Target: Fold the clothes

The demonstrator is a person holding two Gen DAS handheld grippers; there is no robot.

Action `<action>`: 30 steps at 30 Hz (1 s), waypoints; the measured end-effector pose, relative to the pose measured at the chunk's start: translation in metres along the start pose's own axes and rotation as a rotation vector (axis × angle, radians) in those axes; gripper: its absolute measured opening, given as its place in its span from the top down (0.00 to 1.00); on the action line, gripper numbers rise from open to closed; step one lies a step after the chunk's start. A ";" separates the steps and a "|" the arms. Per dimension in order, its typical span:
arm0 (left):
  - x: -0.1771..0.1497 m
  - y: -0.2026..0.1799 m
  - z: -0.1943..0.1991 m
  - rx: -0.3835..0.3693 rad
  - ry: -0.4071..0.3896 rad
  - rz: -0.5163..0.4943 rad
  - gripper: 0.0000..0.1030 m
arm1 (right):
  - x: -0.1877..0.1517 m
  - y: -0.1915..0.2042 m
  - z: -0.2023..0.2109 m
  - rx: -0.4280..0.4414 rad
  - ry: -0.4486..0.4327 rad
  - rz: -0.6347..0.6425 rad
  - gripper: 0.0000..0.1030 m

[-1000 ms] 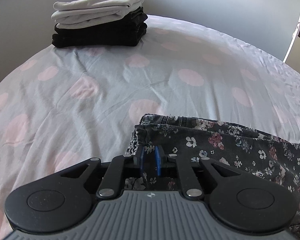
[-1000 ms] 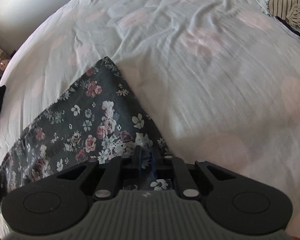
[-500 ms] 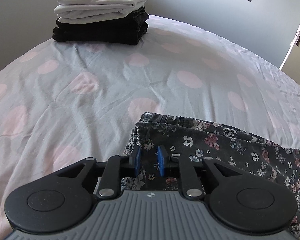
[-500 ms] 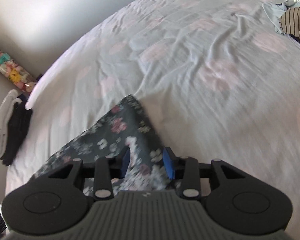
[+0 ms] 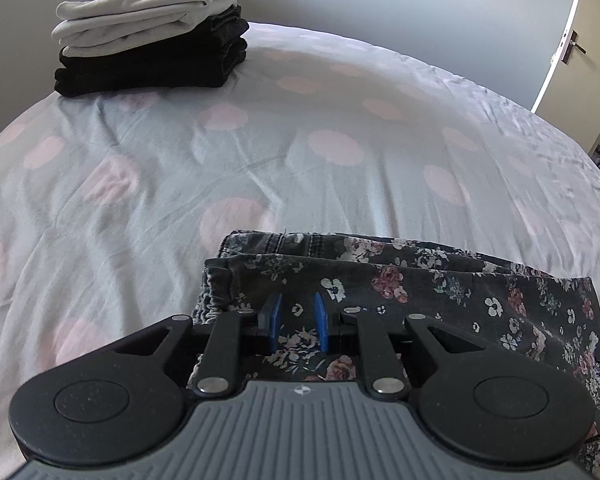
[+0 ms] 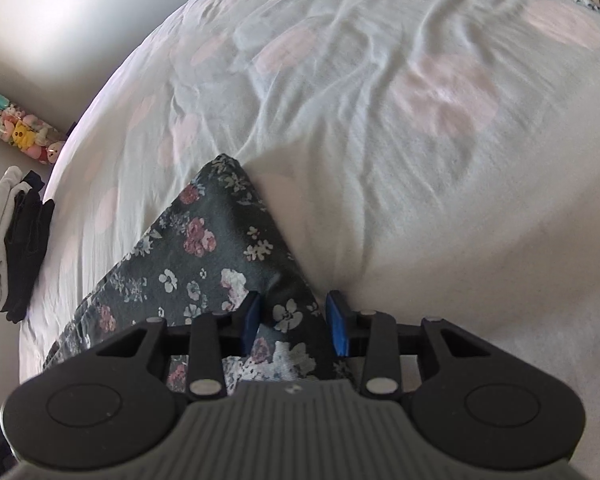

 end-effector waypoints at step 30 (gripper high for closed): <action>0.035 0.054 0.050 -0.238 -0.050 0.236 0.81 | -0.044 0.242 0.100 0.357 -0.066 0.125 0.91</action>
Point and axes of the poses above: each gripper's, at about its wrist camera, not at the fingertips, and z roughly against the way its jaws point, y to its left, x to its top, the point moved 4 cm from there along -z, roughly the way its jaws point, and after that the axes turned 3 degrees about -x, right-handed, at the moved point
